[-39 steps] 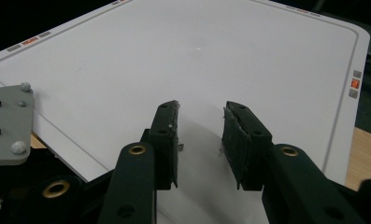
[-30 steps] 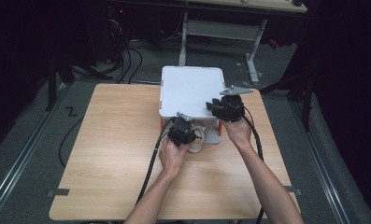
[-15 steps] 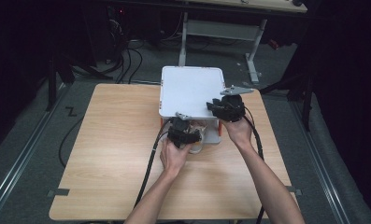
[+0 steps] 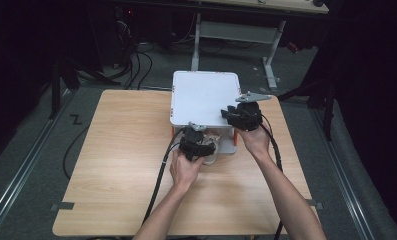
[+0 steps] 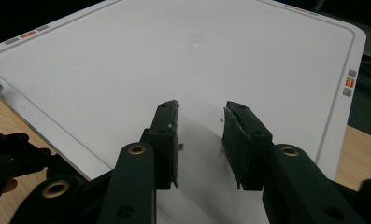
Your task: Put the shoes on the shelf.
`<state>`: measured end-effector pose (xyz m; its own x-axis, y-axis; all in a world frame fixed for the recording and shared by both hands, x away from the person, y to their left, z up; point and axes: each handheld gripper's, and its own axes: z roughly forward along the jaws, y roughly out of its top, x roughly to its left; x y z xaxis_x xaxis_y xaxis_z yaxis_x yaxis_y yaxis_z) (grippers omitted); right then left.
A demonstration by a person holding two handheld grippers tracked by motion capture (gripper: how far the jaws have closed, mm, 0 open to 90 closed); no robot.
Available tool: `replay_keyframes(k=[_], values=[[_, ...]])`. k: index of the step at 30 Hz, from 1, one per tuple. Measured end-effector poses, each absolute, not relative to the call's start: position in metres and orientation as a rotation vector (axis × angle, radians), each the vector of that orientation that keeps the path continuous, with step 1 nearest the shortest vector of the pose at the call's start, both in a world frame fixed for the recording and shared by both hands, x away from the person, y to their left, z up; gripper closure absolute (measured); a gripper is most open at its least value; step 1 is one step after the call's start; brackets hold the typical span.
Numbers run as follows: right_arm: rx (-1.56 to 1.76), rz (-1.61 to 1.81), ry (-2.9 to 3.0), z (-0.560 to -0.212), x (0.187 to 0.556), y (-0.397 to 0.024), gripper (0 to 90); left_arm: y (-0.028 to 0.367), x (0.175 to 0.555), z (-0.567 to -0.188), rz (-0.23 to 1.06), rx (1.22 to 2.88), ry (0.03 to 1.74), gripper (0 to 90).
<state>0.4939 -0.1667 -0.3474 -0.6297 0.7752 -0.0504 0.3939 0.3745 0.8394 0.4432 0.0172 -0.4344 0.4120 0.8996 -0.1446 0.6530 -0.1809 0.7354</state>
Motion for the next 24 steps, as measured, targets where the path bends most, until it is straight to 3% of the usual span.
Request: replay_keyframes(k=[6,13,24], values=[[1.01,1.166,2.2,-0.347,0.494,-0.167,65.3,0.019,0.437,-0.43,0.401,1.899,1.286,29.6],[1.01,1.165,2.198,-0.348,0.494,-0.166,65.3,0.024,0.428,-0.42,0.426,1.866,1.264,32.1],[1.011,1.169,2.195,-0.348,0.494,-0.166,65.3,0.027,0.391,-0.412,0.545,1.888,1.211,24.6]])
